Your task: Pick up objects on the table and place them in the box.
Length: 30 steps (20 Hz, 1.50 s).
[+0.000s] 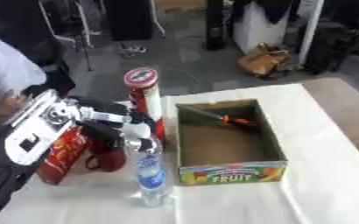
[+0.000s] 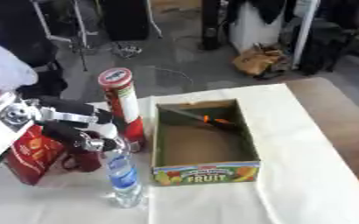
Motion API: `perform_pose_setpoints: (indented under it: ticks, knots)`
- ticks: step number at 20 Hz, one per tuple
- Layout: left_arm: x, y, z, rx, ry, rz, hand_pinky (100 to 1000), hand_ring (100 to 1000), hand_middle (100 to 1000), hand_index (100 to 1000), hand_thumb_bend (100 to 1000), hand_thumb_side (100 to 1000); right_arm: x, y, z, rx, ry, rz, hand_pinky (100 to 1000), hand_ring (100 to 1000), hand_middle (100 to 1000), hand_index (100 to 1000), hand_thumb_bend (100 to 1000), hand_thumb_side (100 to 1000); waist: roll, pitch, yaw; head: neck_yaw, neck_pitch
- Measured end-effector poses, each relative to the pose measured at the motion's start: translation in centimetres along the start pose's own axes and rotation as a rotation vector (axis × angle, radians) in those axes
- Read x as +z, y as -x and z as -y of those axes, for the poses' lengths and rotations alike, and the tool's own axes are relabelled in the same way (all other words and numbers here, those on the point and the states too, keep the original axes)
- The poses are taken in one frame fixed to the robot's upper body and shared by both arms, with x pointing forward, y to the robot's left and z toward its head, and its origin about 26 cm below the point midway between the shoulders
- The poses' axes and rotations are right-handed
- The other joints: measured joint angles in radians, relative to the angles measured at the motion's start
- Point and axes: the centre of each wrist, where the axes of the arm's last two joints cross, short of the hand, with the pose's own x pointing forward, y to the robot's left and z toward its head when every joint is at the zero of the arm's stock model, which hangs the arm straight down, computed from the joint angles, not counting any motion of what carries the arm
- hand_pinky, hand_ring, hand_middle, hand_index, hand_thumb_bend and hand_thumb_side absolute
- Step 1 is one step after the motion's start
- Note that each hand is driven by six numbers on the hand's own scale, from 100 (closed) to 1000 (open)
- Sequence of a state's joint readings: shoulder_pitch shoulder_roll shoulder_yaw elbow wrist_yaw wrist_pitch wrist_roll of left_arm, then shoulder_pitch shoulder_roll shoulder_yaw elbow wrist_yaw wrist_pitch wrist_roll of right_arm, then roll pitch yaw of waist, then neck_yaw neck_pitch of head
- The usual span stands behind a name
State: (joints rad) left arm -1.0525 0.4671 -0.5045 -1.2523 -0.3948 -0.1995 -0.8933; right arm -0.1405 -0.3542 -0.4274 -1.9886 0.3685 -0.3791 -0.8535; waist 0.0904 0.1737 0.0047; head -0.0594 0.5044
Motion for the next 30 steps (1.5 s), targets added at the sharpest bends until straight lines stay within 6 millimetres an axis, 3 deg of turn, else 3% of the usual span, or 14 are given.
perform_pose_setpoints:
  ticks: [30]
  knots:
    - [-0.88, 0.04, 0.35, 0.016, 0.007, 0.01, 1000, 1000, 1000, 1000, 200, 1000, 0.0, 0.0, -0.01, 0.0, 0.0, 0.0, 741, 838, 700, 741, 100, 1000, -0.001, 0.0, -0.003, 0.011, -0.006]
